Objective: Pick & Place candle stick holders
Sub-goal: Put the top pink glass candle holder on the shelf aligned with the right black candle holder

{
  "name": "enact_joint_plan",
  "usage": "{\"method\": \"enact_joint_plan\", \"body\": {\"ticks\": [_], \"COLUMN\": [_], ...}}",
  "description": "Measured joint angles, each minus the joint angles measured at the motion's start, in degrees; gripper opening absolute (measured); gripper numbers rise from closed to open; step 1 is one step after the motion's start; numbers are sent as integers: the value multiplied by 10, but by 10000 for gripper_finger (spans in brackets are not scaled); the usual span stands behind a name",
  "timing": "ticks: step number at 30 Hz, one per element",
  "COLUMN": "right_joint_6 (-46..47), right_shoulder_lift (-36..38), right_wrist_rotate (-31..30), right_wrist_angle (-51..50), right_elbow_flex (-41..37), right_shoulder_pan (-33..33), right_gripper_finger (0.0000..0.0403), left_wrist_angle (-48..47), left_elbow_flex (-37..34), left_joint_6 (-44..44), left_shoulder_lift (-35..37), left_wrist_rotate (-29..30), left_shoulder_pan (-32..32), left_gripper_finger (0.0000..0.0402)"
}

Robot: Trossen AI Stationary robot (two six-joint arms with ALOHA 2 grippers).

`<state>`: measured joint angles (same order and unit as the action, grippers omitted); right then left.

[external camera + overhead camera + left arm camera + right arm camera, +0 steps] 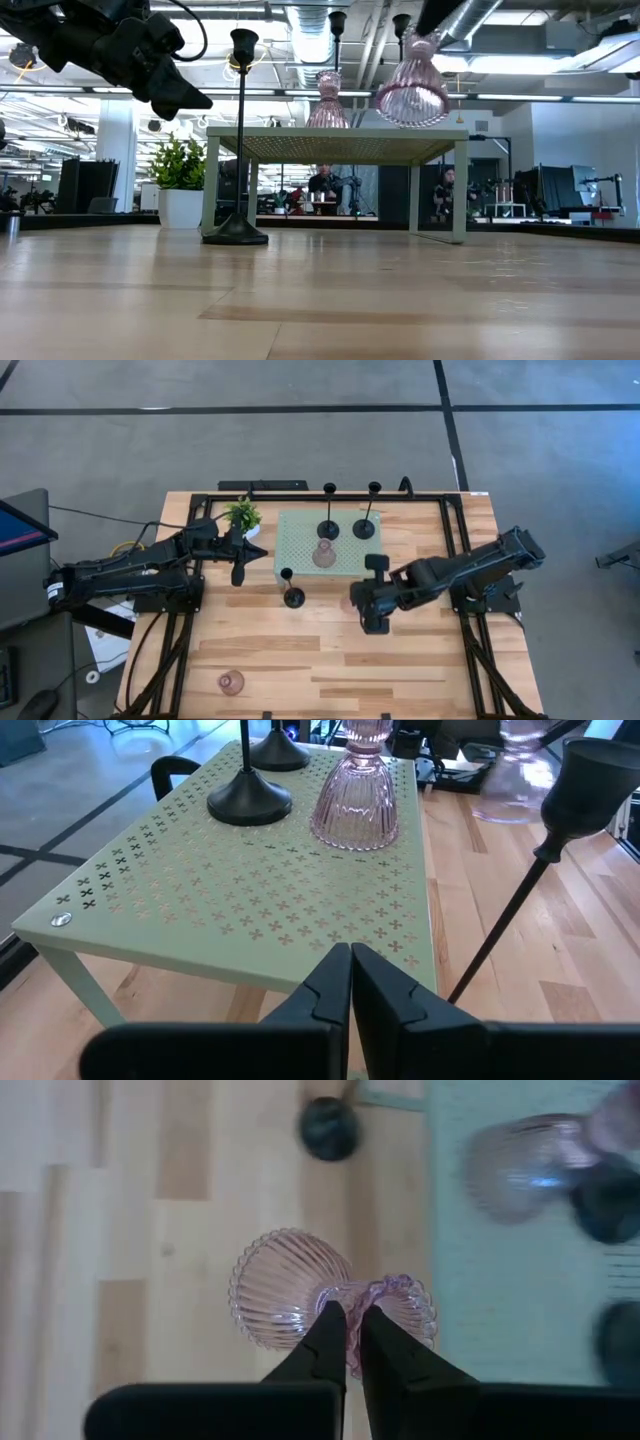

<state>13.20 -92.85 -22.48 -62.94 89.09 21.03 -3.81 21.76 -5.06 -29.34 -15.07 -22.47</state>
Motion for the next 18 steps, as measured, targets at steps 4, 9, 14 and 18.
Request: {"method": "enact_joint_plan", "body": {"ticks": [4,9,14,18], "right_joint_6": [-38,-88,-110,-112], "right_shoulder_lift": [0,-1,-1,-1], "right_wrist_rotate": [-3,-8,-10,17], "right_wrist_angle": [-11,-13,-27,-36], "right_elbow_flex": [8,8,18,46], "right_shoulder_pan": [-34,-84,-118,-130], "right_gripper_finger": [0,0,0,0], "left_wrist_angle": [0,0,0,0], "left_elbow_flex": [0,0,0,0], "left_joint_6": [0,0,0,0], "left_shoulder_lift": [0,0,0,0], "left_wrist_rotate": [0,0,0,0], "left_shoulder_pan": [0,0,0,0], "left_gripper_finger": [12,12,12,12]}}
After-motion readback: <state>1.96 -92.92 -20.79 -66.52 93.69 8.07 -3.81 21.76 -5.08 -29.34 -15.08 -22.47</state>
